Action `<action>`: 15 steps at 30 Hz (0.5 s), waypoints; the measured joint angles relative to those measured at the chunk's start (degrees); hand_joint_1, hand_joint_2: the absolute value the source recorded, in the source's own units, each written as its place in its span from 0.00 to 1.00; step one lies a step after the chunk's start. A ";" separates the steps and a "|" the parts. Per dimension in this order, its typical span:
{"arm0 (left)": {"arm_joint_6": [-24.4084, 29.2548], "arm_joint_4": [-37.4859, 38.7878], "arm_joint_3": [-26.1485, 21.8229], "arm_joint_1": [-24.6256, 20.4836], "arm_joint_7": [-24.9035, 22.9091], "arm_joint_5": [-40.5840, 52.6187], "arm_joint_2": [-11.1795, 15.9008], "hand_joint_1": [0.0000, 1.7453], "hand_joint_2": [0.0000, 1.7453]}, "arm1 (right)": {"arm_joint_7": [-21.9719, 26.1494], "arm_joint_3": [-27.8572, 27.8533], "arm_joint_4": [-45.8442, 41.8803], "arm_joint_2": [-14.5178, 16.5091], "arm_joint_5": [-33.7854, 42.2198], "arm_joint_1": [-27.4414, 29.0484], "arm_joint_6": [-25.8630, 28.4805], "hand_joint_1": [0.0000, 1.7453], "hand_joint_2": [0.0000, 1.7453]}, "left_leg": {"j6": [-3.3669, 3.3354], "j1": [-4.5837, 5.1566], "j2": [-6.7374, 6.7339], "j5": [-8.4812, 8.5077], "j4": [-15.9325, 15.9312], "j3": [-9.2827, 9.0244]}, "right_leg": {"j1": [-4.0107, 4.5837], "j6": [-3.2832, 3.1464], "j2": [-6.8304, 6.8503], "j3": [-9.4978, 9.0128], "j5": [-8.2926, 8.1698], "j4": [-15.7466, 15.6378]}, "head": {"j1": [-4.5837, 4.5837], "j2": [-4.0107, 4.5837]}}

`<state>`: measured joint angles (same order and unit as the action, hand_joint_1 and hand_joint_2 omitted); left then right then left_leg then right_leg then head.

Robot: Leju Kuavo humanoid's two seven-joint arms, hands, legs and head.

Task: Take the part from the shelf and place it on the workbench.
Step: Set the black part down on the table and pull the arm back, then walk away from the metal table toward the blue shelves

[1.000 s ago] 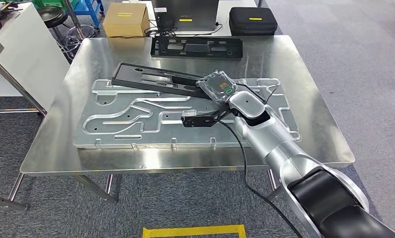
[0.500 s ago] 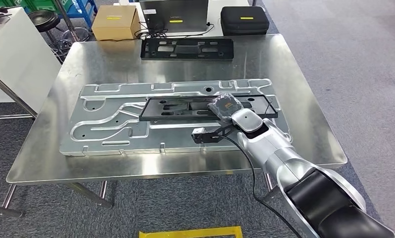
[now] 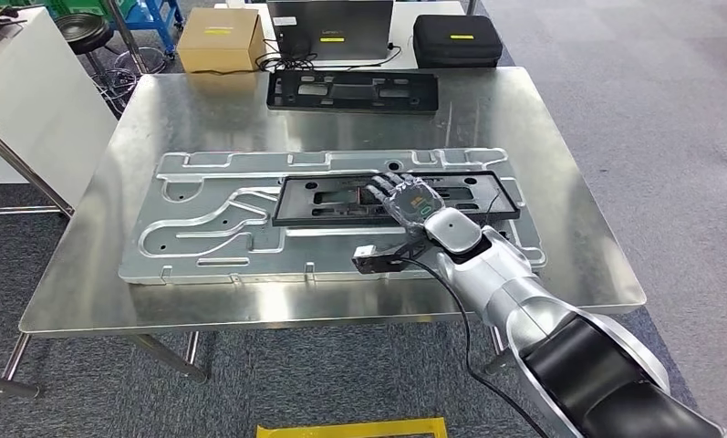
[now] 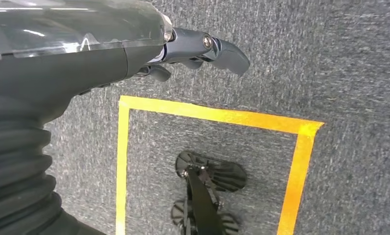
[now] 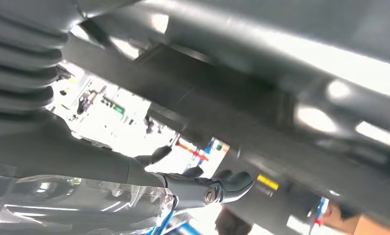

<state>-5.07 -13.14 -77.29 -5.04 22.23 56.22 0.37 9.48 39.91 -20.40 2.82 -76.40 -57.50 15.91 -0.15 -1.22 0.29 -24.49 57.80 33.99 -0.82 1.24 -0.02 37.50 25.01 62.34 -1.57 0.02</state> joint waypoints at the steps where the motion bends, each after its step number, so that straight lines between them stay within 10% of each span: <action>1: 0.03 0.00 0.00 -0.01 0.03 -0.01 -0.01 0.00 0.00 | -0.08 0.01 -0.03 0.08 -0.07 -0.12 1.19 0.00 0.00 | 0.31 0.08 0.01 -0.11 0.09 0.02 | 0.11 -0.25 0.03 -1.24 -0.75 -2.55 | 0.00 0.00; 6: 0.42 0.00 0.00 0.02 0.18 -0.01 -0.11 0.00 0.00 | -1.26 0.02 -1.12 0.50 -1.26 -0.16 8.15 0.00 0.00 | 1.99 0.00 -0.05 -1.28 1.26 0.39 | 0.33 -2.14 -0.21 -2.02 -1.06 -4.25 | -0.01 0.00; 11: 0.75 0.00 -0.05 0.10 0.23 -0.48 -0.14 0.00 0.00 | 1.74 -1.19 -8.79 0.25 0.28 2.91 18.11 0.00 0.00 | 2.41 -0.07 -0.06 -7.95 16.20 7.31 | 0.70 -3.18 -0.26 -2.42 -0.90 -4.48 | 0.00 0.00; 15: 0.69 0.00 -0.28 0.15 -0.36 -1.47 -0.11 0.00 0.00 | 7.55 -4.94 -24.46 -2.28 9.52 10.88 21.71 0.00 0.00 | 1.53 0.11 -0.03 -1.75 5.26 2.05 | 1.18 -2.89 -0.22 -3.08 -0.36 -4.33 | 0.00 0.00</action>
<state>-4.37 -13.14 -77.57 -4.90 21.87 54.76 0.26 17.03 34.97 -44.87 0.54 -66.87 -46.62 37.62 1.38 -1.11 0.26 -26.24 63.06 36.04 0.36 -1.64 -0.25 34.42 24.64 58.01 -1.57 0.02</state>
